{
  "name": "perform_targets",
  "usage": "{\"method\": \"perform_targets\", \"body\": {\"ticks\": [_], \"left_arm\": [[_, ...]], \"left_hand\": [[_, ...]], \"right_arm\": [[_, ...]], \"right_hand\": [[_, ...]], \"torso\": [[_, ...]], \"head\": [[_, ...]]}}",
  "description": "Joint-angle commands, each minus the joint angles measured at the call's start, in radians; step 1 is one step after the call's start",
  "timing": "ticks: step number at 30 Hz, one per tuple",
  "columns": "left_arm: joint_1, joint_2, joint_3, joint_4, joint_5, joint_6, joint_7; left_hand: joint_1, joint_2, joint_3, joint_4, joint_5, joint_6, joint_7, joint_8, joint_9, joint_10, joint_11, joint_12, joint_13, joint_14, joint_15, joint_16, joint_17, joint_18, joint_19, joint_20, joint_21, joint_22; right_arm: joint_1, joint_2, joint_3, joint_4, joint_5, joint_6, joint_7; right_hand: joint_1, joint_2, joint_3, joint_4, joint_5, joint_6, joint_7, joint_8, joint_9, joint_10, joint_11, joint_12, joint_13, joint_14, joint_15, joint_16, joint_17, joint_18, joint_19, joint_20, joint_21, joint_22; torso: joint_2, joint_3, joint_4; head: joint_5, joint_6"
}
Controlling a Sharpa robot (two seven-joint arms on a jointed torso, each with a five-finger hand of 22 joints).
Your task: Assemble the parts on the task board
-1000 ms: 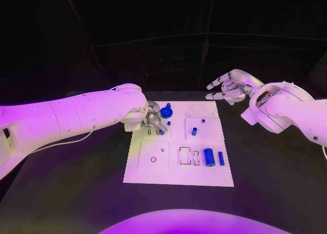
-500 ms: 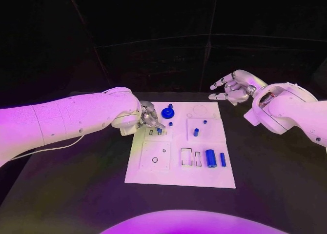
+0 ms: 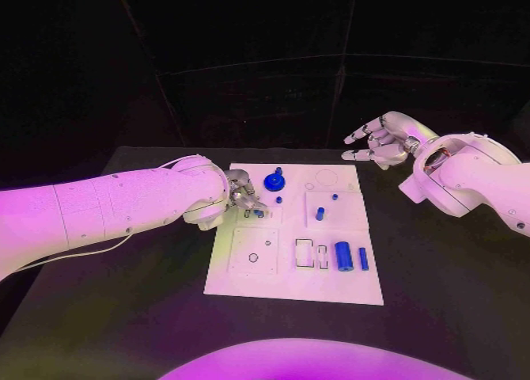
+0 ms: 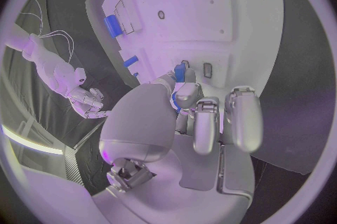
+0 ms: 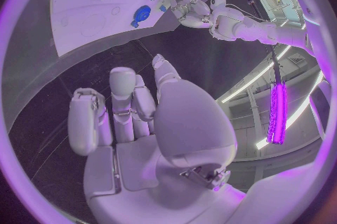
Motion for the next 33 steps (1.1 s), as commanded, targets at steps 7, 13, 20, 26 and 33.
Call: {"method": "perform_targets", "body": {"ticks": [7,13,20,26,33], "left_arm": [[-0.010,0.013,0.001,-0.004,-0.091,-0.042,0.012],[-0.012,0.019,0.001,-0.008,-0.099,-0.024,0.010],[-0.012,0.023,0.001,-0.014,-0.101,-0.002,0.008],[-0.012,0.022,0.001,-0.015,-0.102,0.022,0.006],[-0.012,0.022,0.001,-0.015,-0.102,0.043,0.003]], "left_hand": [[-0.004,-0.016,0.137,-0.122,0.003,0.004,-0.007,0.004,0.018,0.008,-0.002,0.000,0.001,0.104,-0.006,0.003,0.263,-0.005,0.023,-0.006,0.000,0.002],[-0.005,-0.017,0.139,-0.122,0.003,0.004,-0.007,0.004,0.018,0.008,-0.002,0.000,0.001,0.104,-0.006,0.003,0.263,-0.005,0.023,-0.006,0.000,0.002],[-0.006,-0.021,0.148,-0.125,0.003,0.004,-0.007,0.003,0.019,0.008,-0.002,0.000,0.001,0.104,-0.006,0.003,0.263,-0.005,0.023,-0.006,-0.001,0.003],[-0.006,-0.025,0.158,-0.127,0.003,0.004,-0.007,0.003,0.021,0.007,-0.002,-0.001,-0.001,0.104,-0.006,0.003,0.263,-0.005,0.023,-0.006,-0.001,0.002],[-0.010,-0.035,0.190,-0.135,0.003,0.003,-0.007,0.002,0.025,0.006,-0.002,-0.004,-0.004,0.104,-0.006,0.003,0.263,-0.005,0.023,-0.006,-0.002,0.003]], "right_arm": [[0.002,0.002,0.001,-0.001,-0.003,-0.002,0.009],[0.002,0.003,0.001,-0.002,-0.003,-0.001,0.009],[0.002,0.006,0.001,-0.004,-0.003,-0.001,0.010],[0.002,0.007,0.001,-0.006,-0.003,0.000,0.009],[0.002,0.008,0.001,-0.007,-0.003,0.001,0.008]], "right_hand": [[0.006,0.004,-0.008,0.002,0.002,-0.005,-0.001,0.004,0.000,0.003,-0.002,-0.007,-0.001,-0.001,-0.001,-0.001,-0.001,0.013,-0.006,0.002,-0.003,0.000],[0.006,0.004,-0.008,0.002,0.002,-0.005,-0.001,0.004,0.000,0.003,-0.002,-0.007,-0.001,-0.001,-0.001,-0.001,-0.001,0.013,-0.006,0.002,-0.003,0.000],[0.006,0.004,-0.008,0.002,0.002,-0.005,-0.001,0.004,0.000,0.003,-0.002,-0.007,-0.001,-0.001,-0.001,-0.001,-0.001,0.013,-0.006,0.002,-0.003,0.000],[0.005,0.004,-0.009,0.003,0.000,-0.005,-0.001,0.004,0.000,0.004,-0.002,-0.006,0.000,-0.001,-0.001,-0.001,-0.001,0.013,-0.006,0.002,-0.004,-0.001],[0.005,0.004,-0.009,0.003,0.000,-0.005,-0.001,0.004,0.000,0.004,-0.002,-0.006,0.000,-0.001,-0.001,-0.001,-0.001,0.013,-0.006,0.002,-0.004,-0.001]], "torso": [[0.000,-0.0001,-0.0031],[0.001,0.0005,-0.0011],[0.001,0.0007,-0.0020],[0.001,0.0006,-0.0015],[0.001,0.0003,-0.0015]], "head": [[0.002,-0.001],[-0.001,-0.003],[-0.001,-0.007],[-0.001,-0.010],[-0.002,-0.013]]}}
